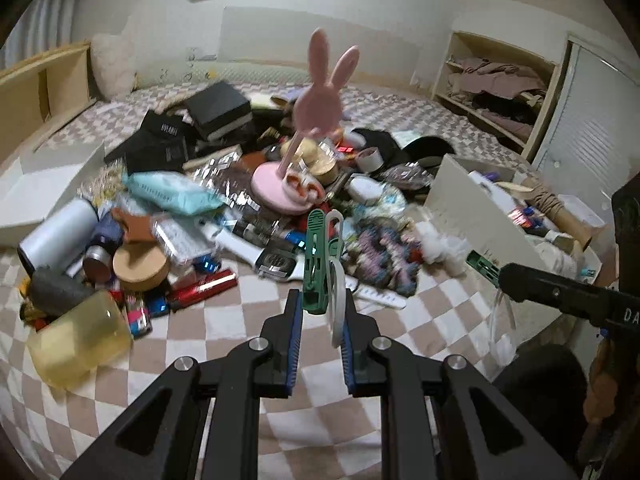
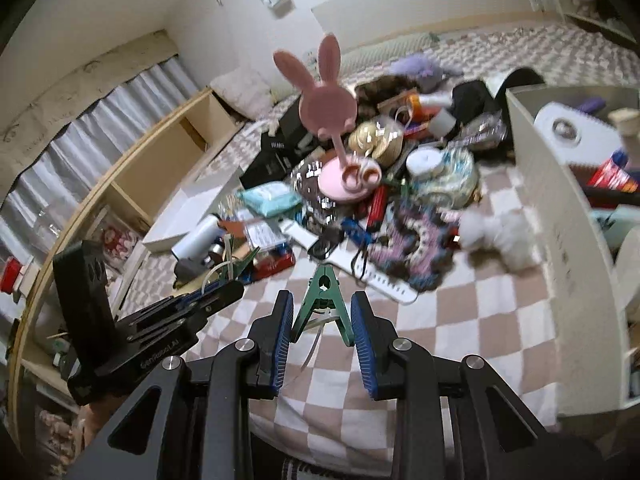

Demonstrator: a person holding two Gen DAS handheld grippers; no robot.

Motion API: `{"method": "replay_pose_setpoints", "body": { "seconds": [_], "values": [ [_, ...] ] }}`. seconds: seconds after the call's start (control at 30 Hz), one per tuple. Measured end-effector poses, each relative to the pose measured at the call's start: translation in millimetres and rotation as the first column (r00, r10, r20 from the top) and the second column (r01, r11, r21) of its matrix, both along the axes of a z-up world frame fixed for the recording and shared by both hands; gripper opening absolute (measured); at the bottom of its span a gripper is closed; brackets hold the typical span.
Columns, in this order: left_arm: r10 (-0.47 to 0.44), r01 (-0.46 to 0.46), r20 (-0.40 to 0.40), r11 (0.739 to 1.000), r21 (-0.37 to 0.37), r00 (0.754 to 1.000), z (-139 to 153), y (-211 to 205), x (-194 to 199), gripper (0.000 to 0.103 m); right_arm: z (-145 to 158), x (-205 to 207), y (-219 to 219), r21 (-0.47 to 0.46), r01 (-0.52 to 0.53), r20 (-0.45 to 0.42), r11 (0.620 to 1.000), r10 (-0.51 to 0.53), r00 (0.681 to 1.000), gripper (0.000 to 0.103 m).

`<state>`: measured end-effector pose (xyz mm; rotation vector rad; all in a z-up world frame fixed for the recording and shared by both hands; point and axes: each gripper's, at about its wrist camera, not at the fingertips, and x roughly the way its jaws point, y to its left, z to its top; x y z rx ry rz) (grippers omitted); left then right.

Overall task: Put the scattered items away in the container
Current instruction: 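Lift both green clothespins and carry them toward the white SHOES box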

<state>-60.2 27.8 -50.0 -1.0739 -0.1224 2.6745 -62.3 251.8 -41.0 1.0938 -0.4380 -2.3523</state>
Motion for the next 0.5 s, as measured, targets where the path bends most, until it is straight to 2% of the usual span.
{"method": "replay_pose_setpoints", "body": {
  "seconds": [0.27,0.5],
  "values": [
    [-0.036,0.035,-0.083,0.999,-0.009,0.996,43.9,25.9,7.5,0.017,37.8,4.2,21.9,-0.002,0.027,-0.087,1.0,-0.027,0.996,0.031],
    [-0.082,0.082,-0.129,0.997,-0.01,0.988,69.3,55.6,11.8,0.017,65.5,9.4,51.1,-0.014,0.066,-0.154,0.998,-0.068,0.986,0.031]
  ]
}}
